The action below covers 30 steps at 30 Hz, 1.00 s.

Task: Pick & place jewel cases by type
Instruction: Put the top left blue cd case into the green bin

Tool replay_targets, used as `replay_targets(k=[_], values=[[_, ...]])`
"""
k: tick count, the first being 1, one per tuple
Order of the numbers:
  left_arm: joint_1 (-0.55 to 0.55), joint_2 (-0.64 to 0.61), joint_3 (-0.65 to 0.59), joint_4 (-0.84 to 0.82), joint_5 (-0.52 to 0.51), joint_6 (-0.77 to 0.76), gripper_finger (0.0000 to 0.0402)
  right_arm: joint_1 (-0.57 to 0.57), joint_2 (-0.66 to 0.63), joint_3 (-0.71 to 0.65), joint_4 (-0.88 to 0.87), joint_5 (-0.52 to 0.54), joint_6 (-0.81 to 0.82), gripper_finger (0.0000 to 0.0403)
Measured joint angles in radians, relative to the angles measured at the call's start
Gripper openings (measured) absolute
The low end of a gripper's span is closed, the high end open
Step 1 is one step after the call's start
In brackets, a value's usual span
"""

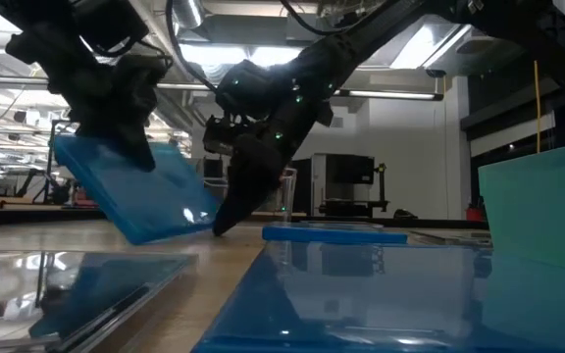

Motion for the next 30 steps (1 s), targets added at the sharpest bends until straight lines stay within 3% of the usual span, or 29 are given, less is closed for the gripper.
replay_targets(k=[9,16,25,30], values=[[0.0,-0.105,0.016,0.01,-0.002,0.146,0.002,-0.034,-0.158,0.001,-0.196,0.169,-0.059,0.0045],[0.001,-0.183,0.103,0.017,-0.011,0.314,0.0017,-0.078,-0.311,0.002,-0.299,0.212,-0.026,0.0045],[0.001,-0.193,0.24,0.028,-0.032,0.514,0.0018,-0.09,-0.487,0.0,-0.399,0.27,0.03,0.0044],[0.001,-0.193,0.291,0.034,-0.08,0.589,0.0018,-0.09,-0.598,-0.077,-0.387,0.276,0.058,0.002]])
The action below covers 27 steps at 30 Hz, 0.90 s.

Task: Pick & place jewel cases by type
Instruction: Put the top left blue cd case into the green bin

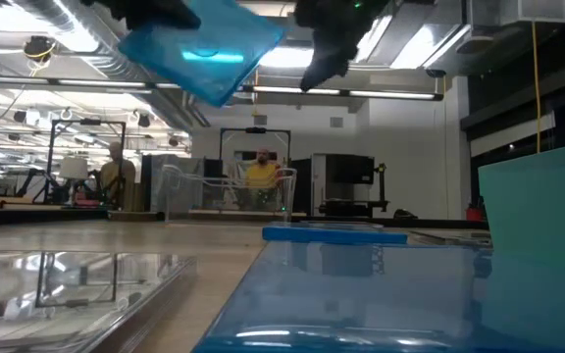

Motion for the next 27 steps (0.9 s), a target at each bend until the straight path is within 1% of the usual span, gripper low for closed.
replay_targets(k=[3,7,10,12,15,20,23,27], values=[[0.0,0.0,0.026,0.005,-0.021,0.046,0.0018,0.0,-0.095,-0.105,0.035,0.018,0.033,0.0006],[0.0,0.001,0.049,0.01,-0.038,0.098,0.0017,0.003,-0.257,-0.288,0.146,0.02,0.103,0.0016],[0.0,0.017,0.08,0.026,-0.042,0.146,0.0017,0.015,-0.389,-0.422,0.251,0.021,0.121,0.0017],[0.0,0.04,0.109,0.028,-0.044,0.195,0.0017,0.026,-0.474,-0.499,0.334,0.015,0.118,0.001],[0.0,0.088,0.163,0.033,-0.045,0.301,0.0017,0.048,-0.581,-0.59,0.441,-0.023,0.074,0.0005],[-0.005,0.19,0.279,0.062,-0.042,0.5,0.0017,0.068,-0.718,-0.682,0.574,-0.035,0.071,0.0015],[-0.009,0.251,0.355,0.065,-0.048,0.591,0.0017,0.073,-0.776,-0.697,0.583,-0.041,0.043,0.0011],[-0.019,0.328,0.454,0.071,-0.053,0.694,0.0017,0.074,-0.836,-0.698,0.586,-0.109,-0.005,0.0005]])
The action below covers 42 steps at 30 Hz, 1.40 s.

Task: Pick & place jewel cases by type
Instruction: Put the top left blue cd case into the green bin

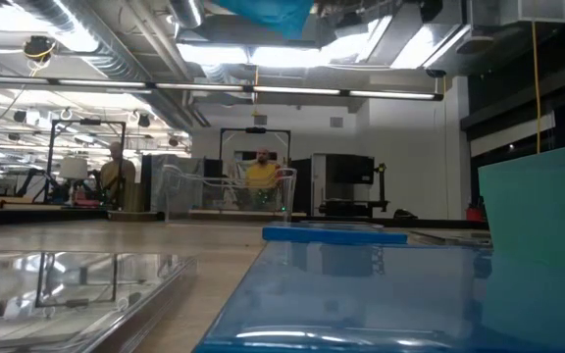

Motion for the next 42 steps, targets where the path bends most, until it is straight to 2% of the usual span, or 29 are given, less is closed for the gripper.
replay_targets(k=[4,12,18,22,27,33,35,42], values=[[-0.045,0.067,0.086,0.001,-0.036,0.131,0.0017,0.0,-0.048,0.0,0.0,-0.059,-0.029,0.0015],[-0.183,0.152,0.192,0.001,-0.269,0.365,0.0017,0.0,-0.098,0.0,0.004,-0.111,-0.028,0.0013],[-0.294,0.156,0.208,0.008,-0.446,0.543,0.0017,0.0,-0.102,0.0,0.003,-0.111,-0.024,0.0006],[-0.371,0.15,0.208,0.009,-0.596,0.644,0.0017,0.0,-0.101,0.0,0.003,-0.111,-0.018,0.002],[-0.472,0.151,0.208,0.009,-0.749,0.873,0.0018,-0.002,-0.101,0.0,0.003,-0.111,0.005,0.0024],[-0.568,0.155,0.208,0.017,-0.962,1.137,0.002,-0.002,-0.101,0.0,0.002,-0.111,0.056,0.0006],[-0.588,0.154,0.208,0.016,-0.982,1.176,0.0019,-0.002,-0.101,0.0,0.002,-0.11,0.064,0.0005],[-0.612,0.158,0.208,0.021,-0.964,1.171,0.0019,-0.003,-0.101,0.0,0.002,-0.083,0.086,0.0026]])
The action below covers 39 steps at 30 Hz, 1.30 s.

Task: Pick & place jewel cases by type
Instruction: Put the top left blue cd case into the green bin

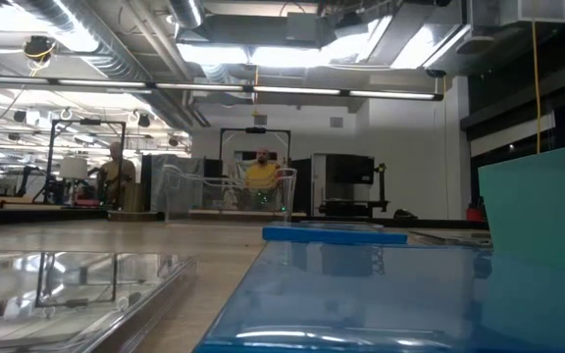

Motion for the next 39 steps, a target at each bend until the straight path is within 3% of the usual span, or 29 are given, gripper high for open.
replay_targets(k=[8,14,24,33,36,39], values=[[0.021,0.003,-0.001,0.048,0.005,-0.225,0.0019,0.0,0.0,0.0,0.0,0.0,-0.005,0.0029],[0.082,0.003,-0.001,0.021,0.05,-0.7,0.0019,0.0,0.0,0.0,0.0,0.0,-0.008,0.0029],[0.181,0.003,-0.001,-0.145,0.255,-1.459,0.0019,0.0,0.0,0.0,0.0,0.0,-0.039,0.0029],[0.242,0.003,-0.002,-0.169,0.42,-2.077,0.0019,0.0,0.0,0.0,0.0,0.0,-0.061,0.0029],[0.253,0.003,-0.002,-0.112,0.447,-2.2,0.002,0.0,0.0,0.0,0.0,0.0,-0.061,0.0029],[0.253,0.003,-0.002,-0.011,0.451,-2.21,0.002,0.0,0.0,0.0,-0.001,0.0,-0.063,0.0029]])
